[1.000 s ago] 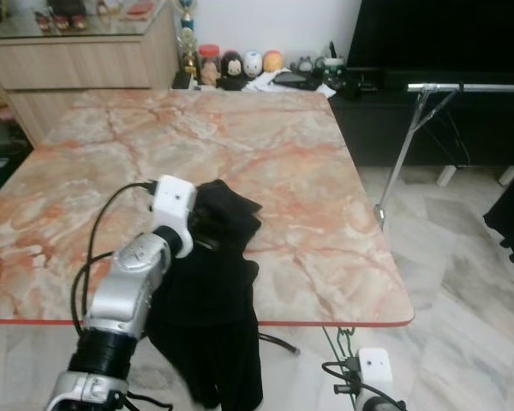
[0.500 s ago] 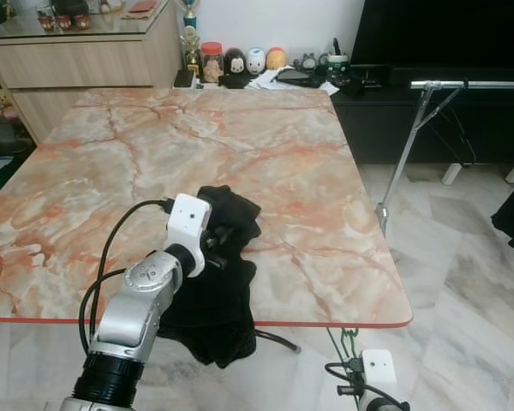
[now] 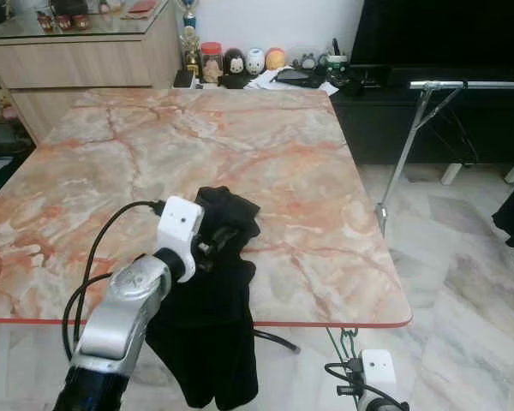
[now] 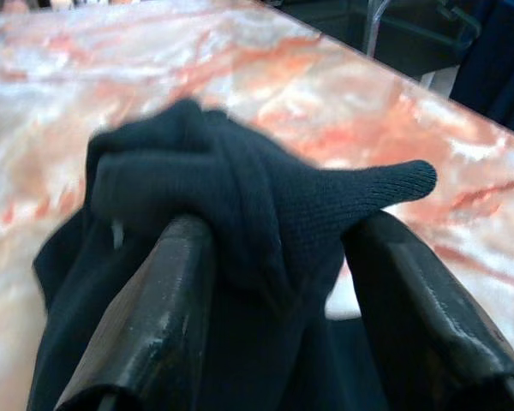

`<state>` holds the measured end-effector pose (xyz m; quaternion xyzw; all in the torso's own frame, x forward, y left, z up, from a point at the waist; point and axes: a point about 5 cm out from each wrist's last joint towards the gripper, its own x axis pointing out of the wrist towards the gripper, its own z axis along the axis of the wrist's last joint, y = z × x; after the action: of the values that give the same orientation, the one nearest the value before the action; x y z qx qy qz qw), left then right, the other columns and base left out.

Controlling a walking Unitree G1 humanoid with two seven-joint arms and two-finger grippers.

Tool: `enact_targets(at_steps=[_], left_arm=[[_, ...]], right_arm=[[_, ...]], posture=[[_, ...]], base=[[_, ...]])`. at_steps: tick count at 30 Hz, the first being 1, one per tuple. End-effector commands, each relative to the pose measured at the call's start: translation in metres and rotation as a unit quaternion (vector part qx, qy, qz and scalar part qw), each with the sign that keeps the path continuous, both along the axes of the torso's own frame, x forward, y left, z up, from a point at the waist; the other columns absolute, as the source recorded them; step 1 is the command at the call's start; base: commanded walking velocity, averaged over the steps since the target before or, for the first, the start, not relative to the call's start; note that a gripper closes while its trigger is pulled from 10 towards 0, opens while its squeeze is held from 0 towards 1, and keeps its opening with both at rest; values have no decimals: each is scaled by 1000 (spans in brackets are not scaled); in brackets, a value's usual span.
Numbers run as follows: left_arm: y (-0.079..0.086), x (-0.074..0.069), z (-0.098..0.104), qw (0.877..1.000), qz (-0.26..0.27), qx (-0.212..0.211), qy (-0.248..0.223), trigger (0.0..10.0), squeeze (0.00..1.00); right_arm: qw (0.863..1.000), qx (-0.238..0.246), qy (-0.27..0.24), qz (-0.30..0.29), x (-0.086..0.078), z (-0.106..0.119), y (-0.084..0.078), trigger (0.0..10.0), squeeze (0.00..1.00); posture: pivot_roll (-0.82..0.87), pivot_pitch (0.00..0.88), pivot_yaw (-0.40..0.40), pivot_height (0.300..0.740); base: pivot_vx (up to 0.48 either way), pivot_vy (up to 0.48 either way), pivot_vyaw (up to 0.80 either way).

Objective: Hang hanger

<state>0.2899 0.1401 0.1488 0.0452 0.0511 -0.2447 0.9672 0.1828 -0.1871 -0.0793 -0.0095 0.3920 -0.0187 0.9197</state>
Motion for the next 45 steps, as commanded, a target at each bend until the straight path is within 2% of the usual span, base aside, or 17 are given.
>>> enact_targets(at_steps=[1,5,7,8,9,10,12,15,16,17,23,26,30,34,45], left_arm=[[7,-6,2,1000,5,0,-9,10000,1000],[19,-15,-2,1000,29,1,-8,10000,1000],[34,-23,-2,998,62,-5,-17,10000,1000],[46,-27,1,995,95,-12,-34,10000,745],[50,-28,2,994,105,-15,-38,10000,745],[56,-30,4,991,124,-22,-46,10000,0],[61,-31,6,988,140,-28,-54,10000,0],[78,-37,5,977,197,-28,-74,10000,0],[91,-40,-3,967,244,-11,-72,10000,0],[98,-42,-9,962,263,3,-67,10000,0],[114,-50,-35,949,312,30,-34,10000,0],[117,-57,-50,943,330,43,-18,10000,0],[117,-59,-52,939,340,40,-25,10000,0],[111,-56,-42,939,339,18,-55,10000,0],[101,-49,-28,942,321,4,-96,10000,0]], right_arm=[[1000,1,-3,-5,0,0,-1,10000,0],[1000,1,-2,-7,-1,0,-1,10000,0],[1000,0,0,-7,-2,0,-2,10000,0],[1000,-1,2,-7,-3,-1,-2,10000,0],[1000,-1,2,-7,-3,-1,-2,10000,0],[1000,-1,3,-7,-3,-1,-3,10000,0],[1000,-2,3,-6,-3,-1,-3,10000,0],[1000,-3,4,-8,-3,-1,-4,10000,0],[1000,-4,5,-8,-3,-1,-4,10000,0],[1000,-4,5,-8,-3,-1,-5,10000,0],[1000,-6,7,-10,-5,-2,-6,10000,0],[1000,-8,9,-13,-7,-2,-8,10000,0],[1000,-8,9,-13,-7,-2,-8,10000,0],[1000,-8,10,-13,-8,-3,-8,10000,0],[1000,-8,13,-15,-9,-3,-8,10000,0]], posture=[[4,0,-29,740],[3,1,-28,740],[8,4,-33,740],[9,6,-34,740],[9,6,-34,740],[10,6,-36,740],[11,6,-36,740],[10,6,-38,740],[12,6,-41,740],[10,6,-41,740],[2,4,-39,740],[0,6,-38,740],[-1,6,-40,740],[5,9,-41,740],[4,6,-39,740]], base=[[0,0,0],[0,0,0],[0,0,0],[0,0,0],[0,0,0],[0,0,0],[0,0,0],[0,0,0],[0,0,0],[0,0,0],[0,0,0],[0,0,0],[0,-129,0],[0,-280,0],[0,-366,0]])
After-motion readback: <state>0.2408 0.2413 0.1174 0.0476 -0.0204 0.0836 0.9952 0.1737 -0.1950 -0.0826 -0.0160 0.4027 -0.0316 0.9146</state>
